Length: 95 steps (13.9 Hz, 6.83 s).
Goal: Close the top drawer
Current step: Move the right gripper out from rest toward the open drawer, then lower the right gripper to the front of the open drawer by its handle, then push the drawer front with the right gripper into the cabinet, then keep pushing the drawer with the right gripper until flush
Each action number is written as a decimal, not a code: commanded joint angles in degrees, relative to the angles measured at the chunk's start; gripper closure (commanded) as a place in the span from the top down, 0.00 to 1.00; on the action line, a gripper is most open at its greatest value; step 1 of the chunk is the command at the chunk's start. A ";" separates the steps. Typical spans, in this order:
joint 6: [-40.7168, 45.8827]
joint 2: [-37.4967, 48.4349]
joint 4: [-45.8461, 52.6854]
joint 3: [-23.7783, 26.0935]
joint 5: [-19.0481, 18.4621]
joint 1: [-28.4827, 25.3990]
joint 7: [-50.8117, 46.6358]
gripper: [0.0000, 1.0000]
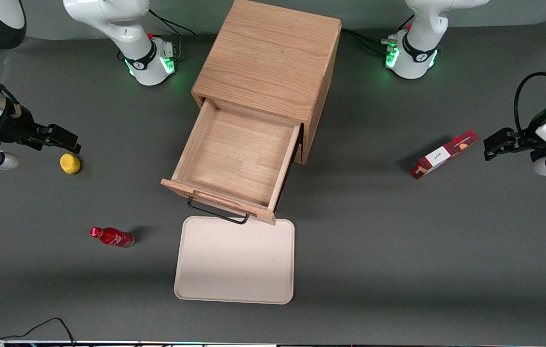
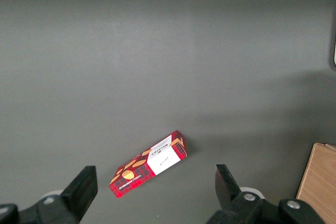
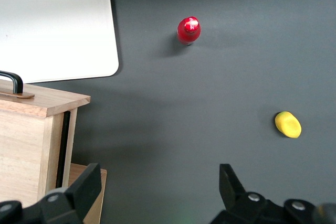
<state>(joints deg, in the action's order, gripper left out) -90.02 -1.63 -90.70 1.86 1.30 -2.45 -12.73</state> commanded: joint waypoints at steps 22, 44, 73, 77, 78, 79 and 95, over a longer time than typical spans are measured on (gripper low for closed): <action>-5.61 -31.05 33.28 3.49 4.32 -7.13 28.45 1.00; -8.60 -43.55 33.92 12.20 4.59 -10.11 37.51 1.00; -12.02 -31.16 11.96 13.17 3.09 -14.60 37.34 1.00; -12.99 -28.88 8.53 13.35 3.18 -15.65 36.90 1.00; -12.99 -28.43 7.91 13.35 3.18 -15.83 36.90 1.00; -12.99 -27.82 7.30 13.35 3.18 -15.83 36.98 1.00; -15.10 -20.79 -1.76 14.49 3.97 -19.52 35.76 1.00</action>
<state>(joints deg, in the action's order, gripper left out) -103.82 -24.94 -88.97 16.58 4.69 -20.84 23.65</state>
